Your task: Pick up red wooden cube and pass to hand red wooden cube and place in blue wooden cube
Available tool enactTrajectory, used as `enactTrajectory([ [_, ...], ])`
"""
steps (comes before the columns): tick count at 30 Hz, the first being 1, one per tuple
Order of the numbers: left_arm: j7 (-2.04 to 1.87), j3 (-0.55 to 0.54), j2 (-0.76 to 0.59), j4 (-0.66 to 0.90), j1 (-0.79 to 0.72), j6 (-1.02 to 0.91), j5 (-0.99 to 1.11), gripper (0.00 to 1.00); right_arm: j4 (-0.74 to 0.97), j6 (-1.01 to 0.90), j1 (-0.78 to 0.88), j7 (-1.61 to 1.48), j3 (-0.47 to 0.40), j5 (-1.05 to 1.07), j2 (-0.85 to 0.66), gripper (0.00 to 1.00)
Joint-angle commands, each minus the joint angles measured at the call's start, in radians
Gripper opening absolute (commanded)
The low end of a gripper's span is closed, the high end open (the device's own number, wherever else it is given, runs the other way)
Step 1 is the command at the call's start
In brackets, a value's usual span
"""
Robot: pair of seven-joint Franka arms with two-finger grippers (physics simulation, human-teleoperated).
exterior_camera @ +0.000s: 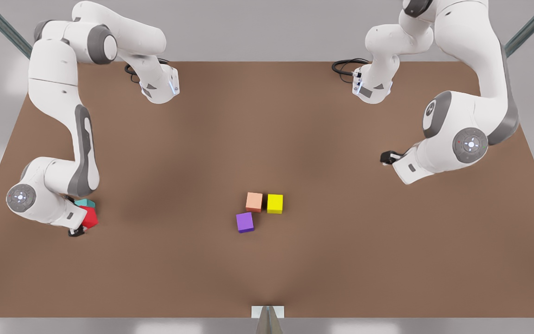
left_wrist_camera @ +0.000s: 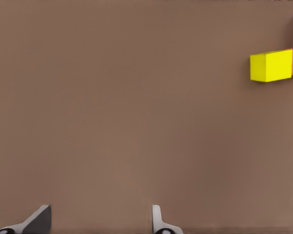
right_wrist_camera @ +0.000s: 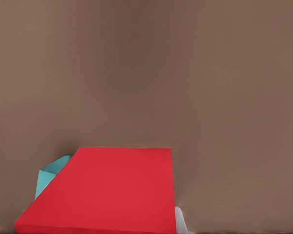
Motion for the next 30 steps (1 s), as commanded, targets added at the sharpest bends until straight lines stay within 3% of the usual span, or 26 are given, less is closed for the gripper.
enactTrajectory([
  [1, -0.099, -0.007, -0.001, 0.019, 0.002, -0.033, -0.006, 1.0, -0.06, 0.133, -0.014, -0.04, -0.004, -0.026, -0.028, 0.53],
  [9, -0.093, -0.006, 0.002, 0.019, 0.013, -0.05, -0.003, 1.0, -0.117, 0.241, -0.1, -0.227, -0.012, -0.027, -0.004, 0.53],
  [22, -0.092, -0.006, 0.005, 0.017, 0.013, -0.059, -0.001, 1.0, -0.212, 0.222, -0.132, -0.287, -0.012, -0.026, -0.016, 0.54],
  [23, -0.093, -0.006, 0.005, 0.017, 0.013, -0.061, -0.001, 1.0, -0.214, 0.222, -0.135, -0.288, -0.012, -0.026, -0.016, 0.57],
  [24, -0.093, -0.006, 0.005, 0.017, 0.013, -0.061, -0.001, 1.0, -0.214, 0.216, -0.138, -0.287, -0.012, -0.026, -0.016, 0.76],
  [25, -0.093, -0.006, 0.005, 0.017, 0.015, -0.061, -0.001, 1.0, -0.214, 0.21, -0.138, -0.288, -0.012, -0.024, -0.018, 1.0],
  [30, -0.093, -0.006, 0.005, 0.017, 0.015, -0.061, -0.001, 1.0, -0.226, 0.21, -0.14, -0.288, -0.012, -0.024, -0.018, 1.0],
])
